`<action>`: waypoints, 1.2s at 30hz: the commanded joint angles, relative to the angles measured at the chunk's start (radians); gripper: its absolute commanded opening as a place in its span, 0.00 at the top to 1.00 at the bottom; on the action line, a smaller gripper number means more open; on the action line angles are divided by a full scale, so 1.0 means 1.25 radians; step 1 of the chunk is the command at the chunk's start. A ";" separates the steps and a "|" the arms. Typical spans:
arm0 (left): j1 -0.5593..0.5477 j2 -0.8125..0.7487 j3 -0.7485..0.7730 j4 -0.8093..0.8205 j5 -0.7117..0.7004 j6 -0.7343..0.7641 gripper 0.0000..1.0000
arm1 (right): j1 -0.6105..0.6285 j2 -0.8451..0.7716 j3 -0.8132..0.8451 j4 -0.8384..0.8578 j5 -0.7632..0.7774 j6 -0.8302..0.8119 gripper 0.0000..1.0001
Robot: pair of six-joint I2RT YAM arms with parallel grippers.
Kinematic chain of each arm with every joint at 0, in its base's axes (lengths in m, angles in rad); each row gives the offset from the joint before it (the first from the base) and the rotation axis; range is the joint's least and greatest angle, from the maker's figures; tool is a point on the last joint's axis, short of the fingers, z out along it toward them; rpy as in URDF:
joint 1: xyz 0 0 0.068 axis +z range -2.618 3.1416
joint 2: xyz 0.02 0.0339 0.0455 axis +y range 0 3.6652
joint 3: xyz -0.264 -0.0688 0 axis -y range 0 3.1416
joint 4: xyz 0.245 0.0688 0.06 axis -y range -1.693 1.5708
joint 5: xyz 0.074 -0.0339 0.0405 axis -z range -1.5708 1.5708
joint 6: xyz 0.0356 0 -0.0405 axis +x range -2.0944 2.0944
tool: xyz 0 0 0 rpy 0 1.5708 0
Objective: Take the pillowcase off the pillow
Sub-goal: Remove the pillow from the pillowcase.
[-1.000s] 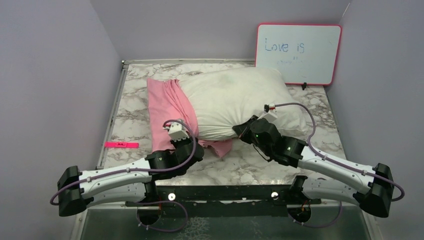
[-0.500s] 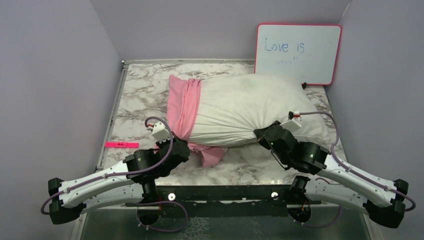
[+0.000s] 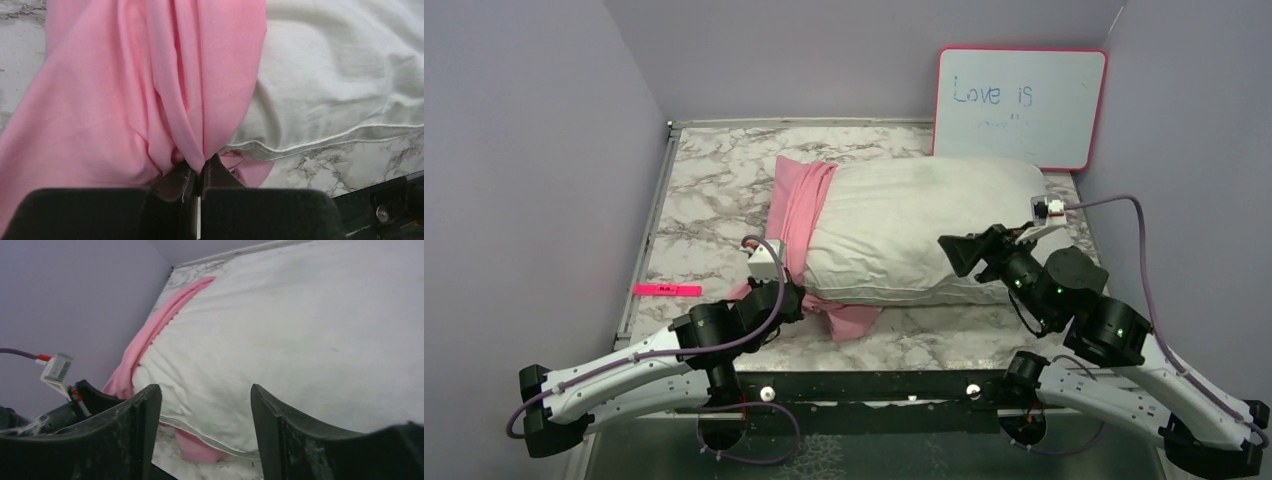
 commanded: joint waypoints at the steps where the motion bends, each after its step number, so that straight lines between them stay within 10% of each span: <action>1: 0.005 0.013 0.005 0.081 0.043 0.079 0.94 | -0.001 0.109 0.097 0.095 -0.200 -0.165 0.28; 11: 0.005 -0.019 0.059 0.033 0.071 0.134 0.37 | -0.002 0.637 0.439 -0.094 0.022 -0.276 0.06; 17: 0.005 0.007 0.186 -0.008 0.207 0.196 0.29 | -0.040 0.790 0.453 -0.080 0.000 -0.279 0.05; 27: 0.018 0.134 0.311 -0.122 -0.043 0.203 0.03 | -0.062 0.662 -0.037 0.023 -0.283 -0.013 0.47; 36: 0.505 0.310 0.343 0.064 0.300 0.422 0.02 | -0.063 0.607 -0.169 0.054 -0.342 0.111 0.48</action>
